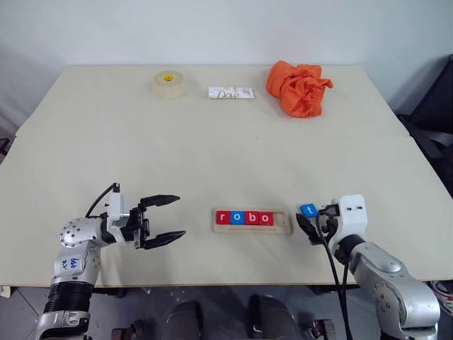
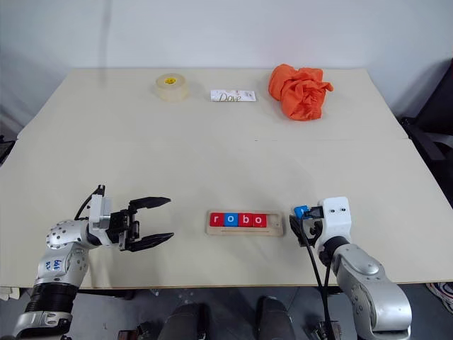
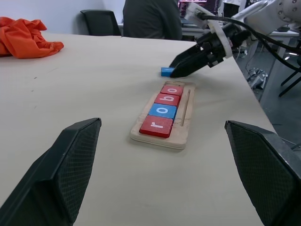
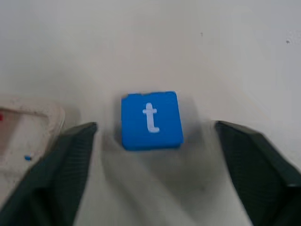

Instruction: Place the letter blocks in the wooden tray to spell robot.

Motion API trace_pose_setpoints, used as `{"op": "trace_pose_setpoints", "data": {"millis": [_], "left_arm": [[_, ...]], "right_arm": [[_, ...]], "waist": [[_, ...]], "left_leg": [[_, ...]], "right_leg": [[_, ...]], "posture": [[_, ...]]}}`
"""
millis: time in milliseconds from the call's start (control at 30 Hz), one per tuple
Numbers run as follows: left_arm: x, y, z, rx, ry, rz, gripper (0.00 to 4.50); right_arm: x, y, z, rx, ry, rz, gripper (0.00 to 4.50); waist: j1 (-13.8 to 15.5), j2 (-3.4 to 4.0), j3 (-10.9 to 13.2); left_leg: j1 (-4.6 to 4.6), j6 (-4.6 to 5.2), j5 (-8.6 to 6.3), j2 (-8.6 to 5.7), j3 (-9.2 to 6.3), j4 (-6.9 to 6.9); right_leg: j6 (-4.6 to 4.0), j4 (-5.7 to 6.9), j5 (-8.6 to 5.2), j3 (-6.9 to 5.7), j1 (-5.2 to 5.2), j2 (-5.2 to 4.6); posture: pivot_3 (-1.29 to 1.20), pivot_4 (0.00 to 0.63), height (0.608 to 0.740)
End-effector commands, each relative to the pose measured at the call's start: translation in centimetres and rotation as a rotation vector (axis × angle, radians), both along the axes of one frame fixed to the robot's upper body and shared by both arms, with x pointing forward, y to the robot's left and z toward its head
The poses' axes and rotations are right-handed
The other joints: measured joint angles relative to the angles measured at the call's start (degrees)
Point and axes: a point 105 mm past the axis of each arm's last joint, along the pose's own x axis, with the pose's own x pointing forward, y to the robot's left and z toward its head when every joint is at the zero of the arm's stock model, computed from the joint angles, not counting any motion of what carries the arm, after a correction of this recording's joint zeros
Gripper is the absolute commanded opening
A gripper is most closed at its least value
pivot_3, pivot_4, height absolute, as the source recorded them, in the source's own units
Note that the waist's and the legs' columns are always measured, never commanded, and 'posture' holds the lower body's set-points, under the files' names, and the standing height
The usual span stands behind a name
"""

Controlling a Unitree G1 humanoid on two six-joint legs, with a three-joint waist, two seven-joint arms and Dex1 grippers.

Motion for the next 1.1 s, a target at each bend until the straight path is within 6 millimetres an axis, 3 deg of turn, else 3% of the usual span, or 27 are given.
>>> {"op": "trace_pose_setpoints", "data": {"millis": [33,300,367,533,733,1100], "left_arm": [[-0.2,-0.3,0.6,-0.007,-0.038,-0.006,4.5],[-0.2,-0.3,0.7,-0.006,-0.042,-0.004,4.5],[-0.3,-0.3,0.7,-0.008,-0.044,-0.002,4.5],[-0.6,-0.5,0.7,-0.011,-0.046,0.001,4.5],[-1.1,0.0,0.7,-0.006,-0.044,0.025,4.5],[-1.7,0.2,0.7,-0.01,-0.05,0.065,4.5]], "right_arm": [[0.1,-0.4,1.7,-0.038,-0.078,0.011,4.45],[1.3,0.3,4.8,-0.237,-0.146,0.371,4.45],[1.5,0.7,5.7,-0.301,-0.137,0.551,4.45],[2.0,-0.4,4.7,-0.423,0.041,0.82,4.45],[3.5,-1.5,4.2,-0.573,0.103,0.993,4.45],[5.4,-1.8,2.6,-0.657,0.163,1.125,4.45]], "waist": [[0.0,0.0,0.0],[-0.3,0.0,0.0],[-0.5,0.03,0.0],[-0.5,0.02,0.1],[-0.5,-0.01,0.1],[-0.5,-0.01,0.1]], "left_leg": [[0.0,0.0,0.0,0.0,0.01,0.02],[0.03,-0.04,-0.02,0.13,0.06,0.0],[0.03,-0.04,-0.03,0.13,0.09,0.0],[0.06,-0.08,-0.05,0.17,0.19,0.04],[0.05,-0.1,-0.07,0.2,0.35,0.05],[0.08,-0.17,-0.09,0.25,0.48,0.16]], "right_leg": [[0.0,-0.01,0.0,0.01,0.0,0.0],[-0.01,-0.05,0.0,0.04,-0.01,0.12],[-0.01,-0.05,0.0,0.04,-0.02,0.12],[0.02,-0.08,0.01,0.08,-0.02,0.14],[0.04,-0.09,0.02,0.1,-0.08,0.13],[0.05,0.0,0.03,0.16,-0.12,0.13]], "posture": [[0.0,0.15,0.74],[0.0,0.15,0.74],[0.0,0.15,0.74],[0.0,0.15,0.74],[0.0,0.15,0.74],[0.0,0.15,0.74]]}}
